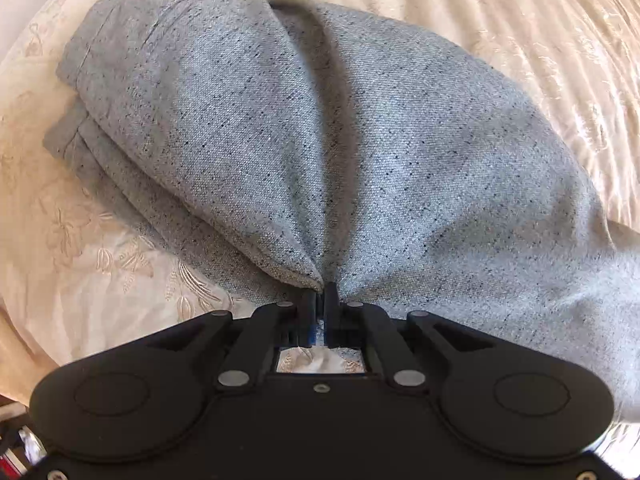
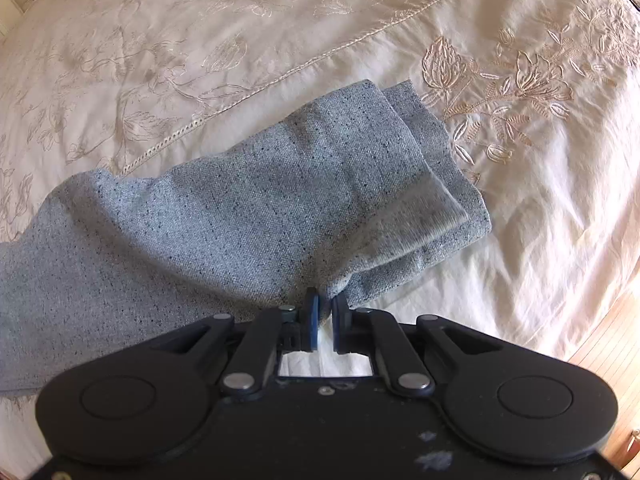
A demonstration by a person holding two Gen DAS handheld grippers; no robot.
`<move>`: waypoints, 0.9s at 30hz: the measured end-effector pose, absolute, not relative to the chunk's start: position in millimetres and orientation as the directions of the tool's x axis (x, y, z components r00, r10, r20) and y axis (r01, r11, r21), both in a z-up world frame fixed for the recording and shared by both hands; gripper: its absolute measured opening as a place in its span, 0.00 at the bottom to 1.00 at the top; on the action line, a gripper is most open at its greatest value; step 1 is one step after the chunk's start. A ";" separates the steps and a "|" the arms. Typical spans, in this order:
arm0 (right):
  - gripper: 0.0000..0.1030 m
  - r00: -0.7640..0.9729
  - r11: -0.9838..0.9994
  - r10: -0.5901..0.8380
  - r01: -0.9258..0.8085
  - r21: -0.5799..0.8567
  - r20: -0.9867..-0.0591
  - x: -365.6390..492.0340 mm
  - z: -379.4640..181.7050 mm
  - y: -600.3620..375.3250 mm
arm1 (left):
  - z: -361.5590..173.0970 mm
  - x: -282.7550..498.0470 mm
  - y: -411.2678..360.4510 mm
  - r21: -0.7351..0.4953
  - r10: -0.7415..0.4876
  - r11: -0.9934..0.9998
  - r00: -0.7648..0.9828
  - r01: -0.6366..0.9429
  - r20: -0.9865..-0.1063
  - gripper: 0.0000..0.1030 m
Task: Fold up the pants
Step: 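Carry the cuff with the right gripper toward the waistband held by the left gripper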
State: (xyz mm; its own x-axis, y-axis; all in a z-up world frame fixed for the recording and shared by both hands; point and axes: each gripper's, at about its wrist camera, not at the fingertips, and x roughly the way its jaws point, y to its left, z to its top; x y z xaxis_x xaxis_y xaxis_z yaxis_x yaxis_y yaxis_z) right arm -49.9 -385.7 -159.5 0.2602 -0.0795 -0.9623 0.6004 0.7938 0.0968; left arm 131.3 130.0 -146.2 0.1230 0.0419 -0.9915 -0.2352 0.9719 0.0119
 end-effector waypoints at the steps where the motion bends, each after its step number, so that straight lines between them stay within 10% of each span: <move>1: 0.06 0.274 0.786 -0.067 0.607 0.119 -0.959 -48.6 -152.9 -388.9 | -141.2 133.0 129.2 0.004 0.036 0.970 0.131 -0.243 -0.991 0.04; 14: 0.05 0.662 0.858 -0.107 0.438 0.268 -0.742 25.7 10.4 -407.2 | -23.4 169.0 138.7 -0.221 -0.109 0.944 0.400 -0.245 -0.910 0.04; 27: 0.05 0.204 0.799 -0.102 0.600 0.042 -0.974 -41.0 -173.9 -397.8 | -150.1 125.9 119.5 0.006 0.029 0.983 0.125 -0.186 -0.992 0.05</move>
